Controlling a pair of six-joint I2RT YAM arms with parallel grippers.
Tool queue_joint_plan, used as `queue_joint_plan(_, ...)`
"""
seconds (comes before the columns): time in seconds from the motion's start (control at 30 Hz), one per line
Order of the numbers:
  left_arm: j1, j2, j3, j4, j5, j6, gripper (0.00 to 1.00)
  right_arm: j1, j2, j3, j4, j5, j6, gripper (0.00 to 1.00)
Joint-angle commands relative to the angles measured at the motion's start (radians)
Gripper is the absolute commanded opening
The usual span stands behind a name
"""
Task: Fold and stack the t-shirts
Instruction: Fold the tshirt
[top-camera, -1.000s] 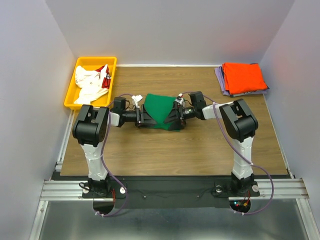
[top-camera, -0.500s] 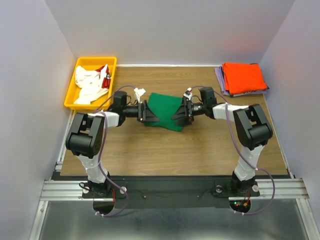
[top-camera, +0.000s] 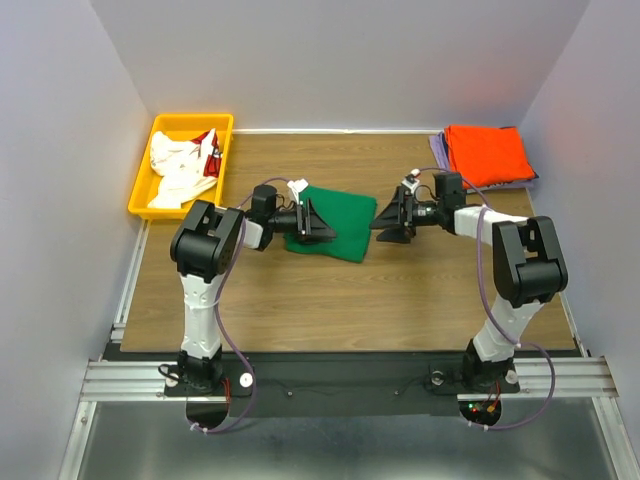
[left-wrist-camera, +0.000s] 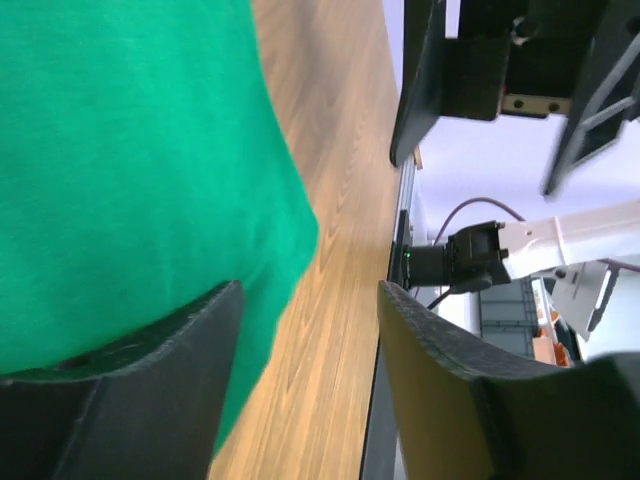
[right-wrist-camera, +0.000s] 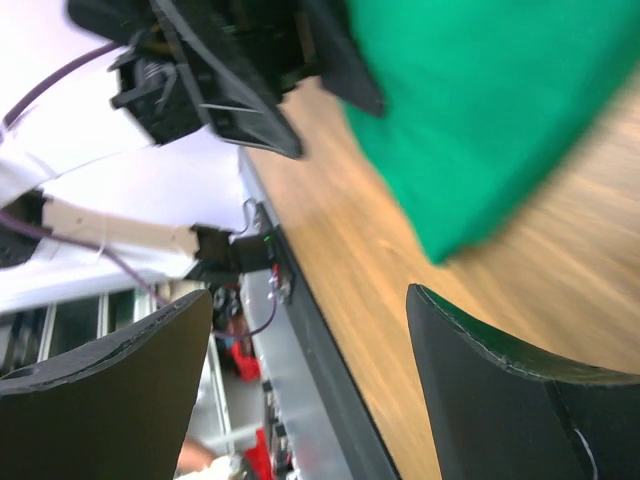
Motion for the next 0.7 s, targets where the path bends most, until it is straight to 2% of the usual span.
queue_joint_plan(0.0,0.028,0.012,0.023,0.013,-0.106,-0.01,0.68,-0.032,-0.052,-0.014,-0.083,0.06,-0.09,0.84)
queue_joint_plan(0.1,0.024,-0.046,0.028,0.013,-0.11,-0.015,0.68,-0.055,-0.052,-0.014,-0.103,0.081,-0.116,0.83)
queue_joint_plan(0.2,0.01,-0.183,0.03,0.004,-0.116,0.005,0.69,-0.083,-0.05,-0.003,-0.125,0.103,-0.146,0.83)
queue_joint_plan(0.3,0.007,-0.35,0.091,-0.251,-0.162,0.237,0.69,-0.101,-0.062,0.012,-0.163,0.14,-0.179,0.83)
queue_joint_plan(0.33,0.007,-0.417,0.149,-0.46,-0.227,0.434,0.64,-0.106,-0.074,0.014,-0.177,0.157,-0.183,0.83)
queue_joint_plan(0.43,0.005,-0.488,0.221,-0.757,-0.379,0.682,0.59,-0.114,-0.096,0.003,-0.191,0.175,-0.193,0.84)
queue_joint_plan(0.47,0.004,-0.523,0.253,-0.808,-0.408,0.829,0.59,-0.112,-0.11,0.0,-0.192,0.19,-0.193,0.84)
queue_joint_plan(0.53,-0.017,-0.577,0.272,-0.924,-0.516,0.98,0.58,-0.115,-0.127,-0.015,-0.194,0.219,-0.191,0.84)
queue_joint_plan(0.67,-0.129,-0.664,0.222,-1.004,-0.738,1.375,0.56,-0.118,-0.154,-0.035,-0.192,0.304,-0.163,0.84)
